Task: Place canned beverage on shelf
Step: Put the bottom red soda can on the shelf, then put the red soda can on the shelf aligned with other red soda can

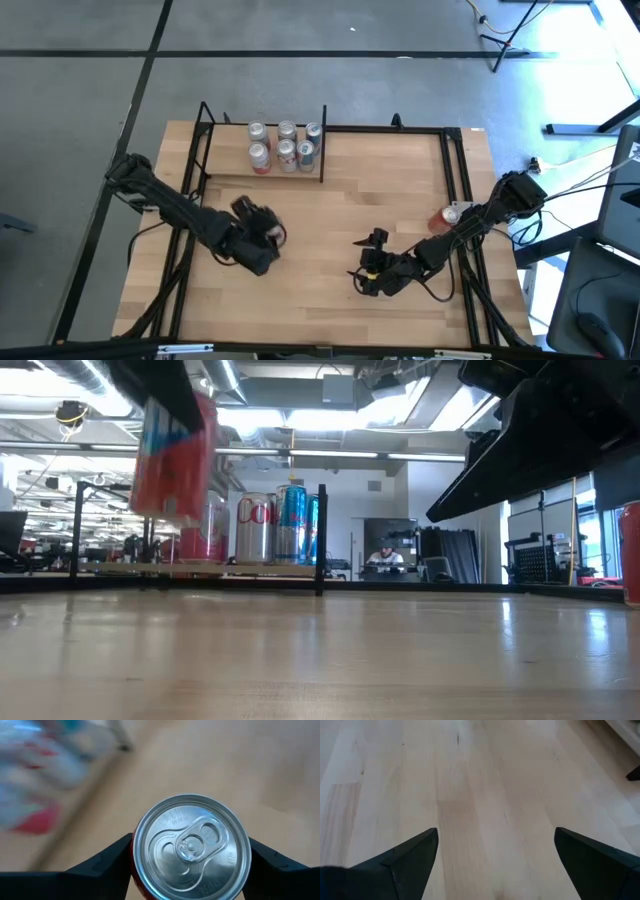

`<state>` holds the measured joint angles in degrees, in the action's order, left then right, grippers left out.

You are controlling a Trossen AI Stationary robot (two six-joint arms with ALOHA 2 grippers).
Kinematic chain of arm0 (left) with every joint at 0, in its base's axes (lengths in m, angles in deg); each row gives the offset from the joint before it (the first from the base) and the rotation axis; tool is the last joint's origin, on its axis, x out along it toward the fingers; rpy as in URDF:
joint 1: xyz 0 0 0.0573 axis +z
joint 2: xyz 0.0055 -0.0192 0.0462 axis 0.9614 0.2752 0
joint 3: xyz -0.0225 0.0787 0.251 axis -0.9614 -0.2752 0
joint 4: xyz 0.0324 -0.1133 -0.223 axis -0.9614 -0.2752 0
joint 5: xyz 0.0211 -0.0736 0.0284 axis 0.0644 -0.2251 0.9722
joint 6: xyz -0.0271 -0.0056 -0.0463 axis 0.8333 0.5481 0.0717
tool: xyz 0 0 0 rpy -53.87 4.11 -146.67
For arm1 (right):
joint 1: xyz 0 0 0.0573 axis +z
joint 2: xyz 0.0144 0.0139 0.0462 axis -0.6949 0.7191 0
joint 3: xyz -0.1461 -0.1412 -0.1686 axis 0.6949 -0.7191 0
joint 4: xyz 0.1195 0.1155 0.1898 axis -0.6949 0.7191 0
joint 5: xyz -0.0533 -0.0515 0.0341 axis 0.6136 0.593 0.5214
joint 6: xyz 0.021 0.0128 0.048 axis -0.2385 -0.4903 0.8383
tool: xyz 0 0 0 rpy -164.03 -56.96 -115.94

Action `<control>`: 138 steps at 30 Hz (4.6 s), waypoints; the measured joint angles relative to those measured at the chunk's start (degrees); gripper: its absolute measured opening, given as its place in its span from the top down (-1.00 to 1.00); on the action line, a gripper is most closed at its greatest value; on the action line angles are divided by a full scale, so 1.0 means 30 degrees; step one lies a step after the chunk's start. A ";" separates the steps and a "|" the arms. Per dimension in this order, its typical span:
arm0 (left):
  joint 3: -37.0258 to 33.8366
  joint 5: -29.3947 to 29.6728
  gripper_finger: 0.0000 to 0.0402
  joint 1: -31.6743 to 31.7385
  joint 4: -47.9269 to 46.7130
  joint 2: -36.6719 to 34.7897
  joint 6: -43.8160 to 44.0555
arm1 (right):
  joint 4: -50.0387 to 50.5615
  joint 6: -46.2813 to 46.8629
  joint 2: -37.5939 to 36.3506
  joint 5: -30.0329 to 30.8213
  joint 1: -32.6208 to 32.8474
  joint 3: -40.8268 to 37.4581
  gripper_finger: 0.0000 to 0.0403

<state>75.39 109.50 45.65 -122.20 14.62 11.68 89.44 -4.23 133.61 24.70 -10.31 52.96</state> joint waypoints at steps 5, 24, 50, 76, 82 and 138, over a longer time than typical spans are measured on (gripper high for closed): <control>0.3106 0.1589 -0.28 0.0585 -0.7320 -0.0103 0.3187 | 0.0000 -0.0714 0.0000 0.0892 0.0000 0.0000 -0.90; -0.1900 0.2535 -0.31 1.2672 -0.5383 -1.0308 0.0130 | 0.0488 -0.4167 -0.1894 0.1676 -0.1409 0.0007 -0.90; -0.4704 -0.7318 -0.31 2.8298 0.6731 -0.5205 -1.2957 | 0.1450 -0.6764 -0.1894 -0.1298 -0.7585 0.0007 -0.90; -0.5651 -0.7532 -0.77 2.7807 0.7290 -0.5438 -1.3678 | 0.1311 -0.6720 -0.1887 -0.2550 -0.7876 0.0000 -0.90; -0.5651 -0.8276 -0.82 2.7807 0.7306 -0.6922 -1.3563 | 0.1297 -0.6713 -0.1887 -0.2550 -0.7876 0.0000 -0.90; -1.3031 -1.1701 -0.83 0.7771 2.5282 -1.1484 -1.5757 | 2.9012 1.1473 -0.6273 -0.9816 -0.8415 0.3186 -0.90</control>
<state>36.30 74.39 68.97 -46.35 -19.83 -35.59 176.48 30.19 114.79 -4.75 -35.55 62.52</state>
